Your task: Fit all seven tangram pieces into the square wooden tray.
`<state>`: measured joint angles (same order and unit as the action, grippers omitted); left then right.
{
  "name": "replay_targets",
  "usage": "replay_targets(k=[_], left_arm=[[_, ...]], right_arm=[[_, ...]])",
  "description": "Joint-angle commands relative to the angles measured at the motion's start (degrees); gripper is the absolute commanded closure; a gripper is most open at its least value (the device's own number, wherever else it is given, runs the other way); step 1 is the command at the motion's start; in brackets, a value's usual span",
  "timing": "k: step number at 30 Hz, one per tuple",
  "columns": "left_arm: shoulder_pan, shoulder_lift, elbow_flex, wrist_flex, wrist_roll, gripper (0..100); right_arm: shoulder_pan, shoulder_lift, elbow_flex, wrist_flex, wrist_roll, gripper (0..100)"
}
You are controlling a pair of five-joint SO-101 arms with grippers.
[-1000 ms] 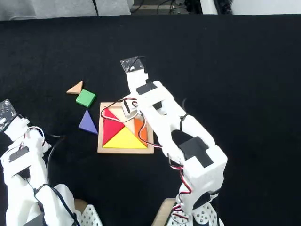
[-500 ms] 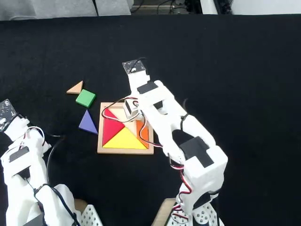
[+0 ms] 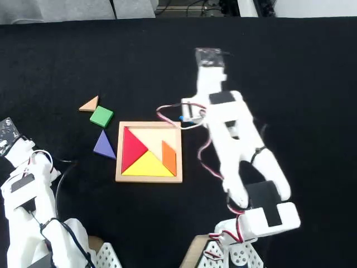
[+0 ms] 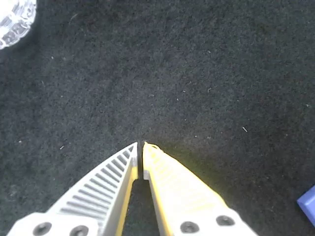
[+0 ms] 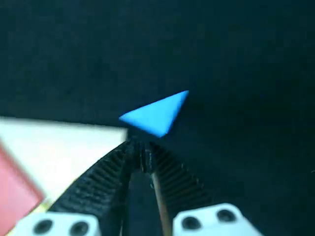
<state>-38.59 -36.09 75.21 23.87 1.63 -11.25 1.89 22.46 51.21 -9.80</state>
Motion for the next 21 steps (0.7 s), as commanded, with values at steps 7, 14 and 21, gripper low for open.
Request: replay_targets(k=[7,14,21], left_arm=[[0.7,-0.2,-3.9,2.2,0.0,96],[4.3,-0.2,-6.8,10.1,-0.9,89],[5.8,-0.2,-8.2,10.1,-5.6,89]], right_arm=[[3.7,-3.6,10.9,-20.7,0.4,98.0],[3.7,-3.4,10.9,-20.9,0.4,98.0],[3.9,-3.3,10.9,-21.1,0.4,98.0]])
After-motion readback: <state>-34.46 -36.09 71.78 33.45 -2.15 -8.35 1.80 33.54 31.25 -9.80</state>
